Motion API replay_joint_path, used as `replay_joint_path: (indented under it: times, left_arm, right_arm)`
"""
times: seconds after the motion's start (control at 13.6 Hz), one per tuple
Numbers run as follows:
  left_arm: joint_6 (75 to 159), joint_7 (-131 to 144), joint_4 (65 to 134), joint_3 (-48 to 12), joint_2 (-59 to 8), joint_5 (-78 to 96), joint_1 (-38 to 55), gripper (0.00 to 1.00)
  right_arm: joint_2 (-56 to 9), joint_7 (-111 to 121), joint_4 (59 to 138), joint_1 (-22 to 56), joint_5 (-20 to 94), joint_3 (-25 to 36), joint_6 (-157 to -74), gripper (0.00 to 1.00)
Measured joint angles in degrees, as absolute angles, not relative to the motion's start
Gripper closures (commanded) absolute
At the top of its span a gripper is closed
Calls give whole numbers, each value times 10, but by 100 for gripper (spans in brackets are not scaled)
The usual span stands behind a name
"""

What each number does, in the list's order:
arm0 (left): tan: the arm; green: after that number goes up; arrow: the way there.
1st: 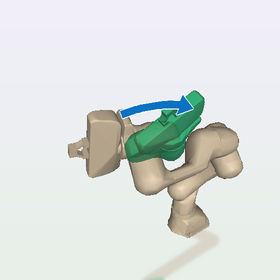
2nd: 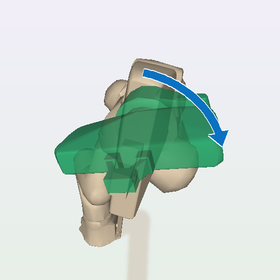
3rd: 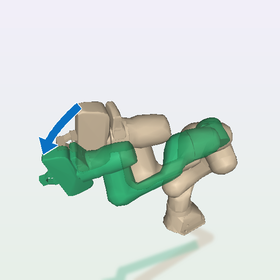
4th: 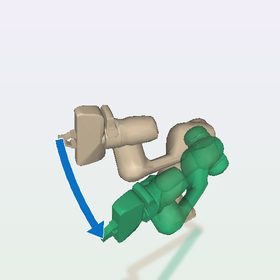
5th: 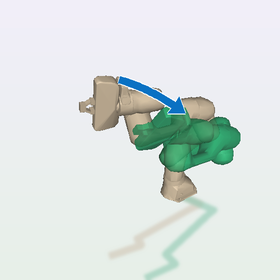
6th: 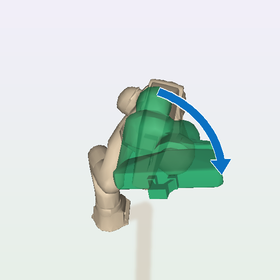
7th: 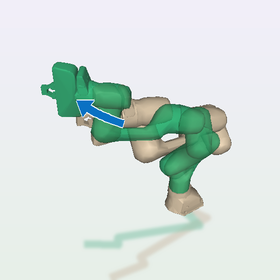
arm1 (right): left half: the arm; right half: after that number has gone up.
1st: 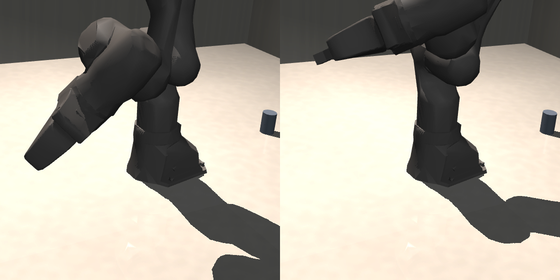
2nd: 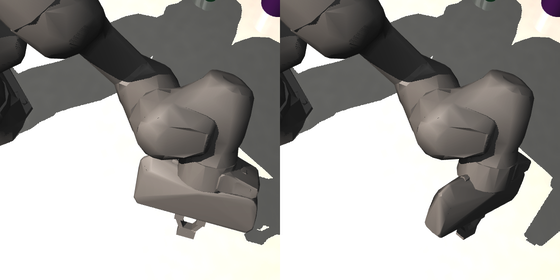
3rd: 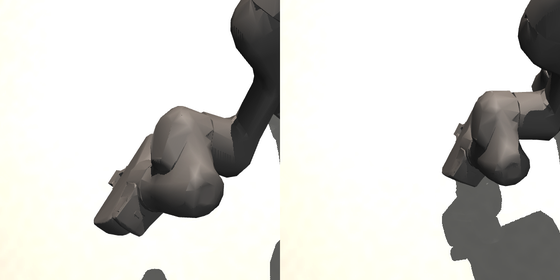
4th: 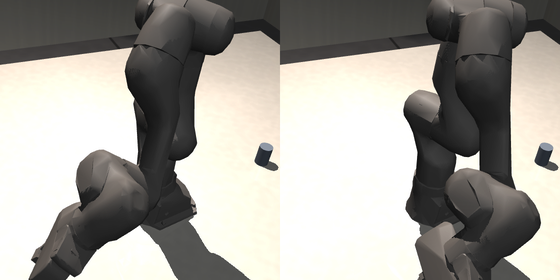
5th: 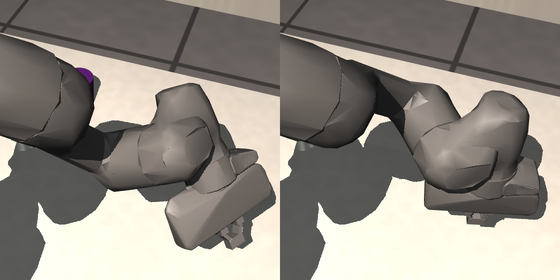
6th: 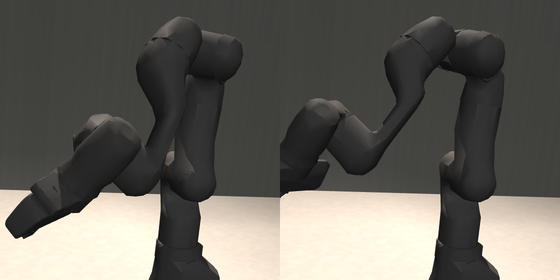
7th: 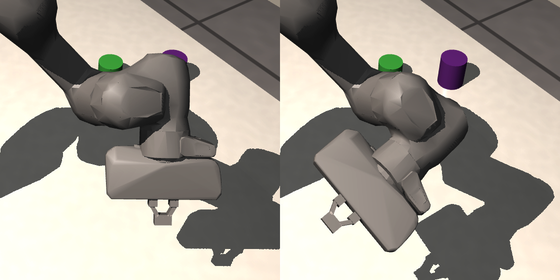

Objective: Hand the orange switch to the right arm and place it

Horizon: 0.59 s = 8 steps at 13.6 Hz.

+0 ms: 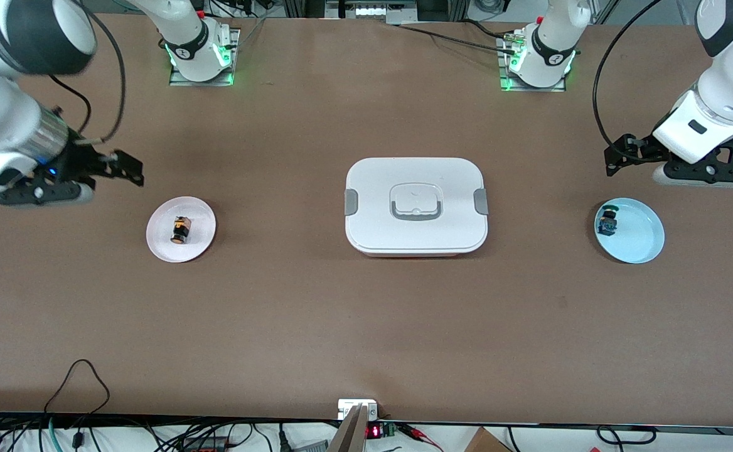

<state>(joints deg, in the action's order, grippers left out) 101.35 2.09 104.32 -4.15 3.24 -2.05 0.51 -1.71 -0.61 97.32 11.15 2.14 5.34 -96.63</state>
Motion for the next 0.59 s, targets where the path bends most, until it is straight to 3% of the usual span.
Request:
replay_joint_path:
  times: [0.59]
  left_arm:
    - [1004, 21, 1042, -40, 32, -21, 4, 0]
  right_arm:
    - [-36, -3, 921, 98, 21, 55, -928, 0]
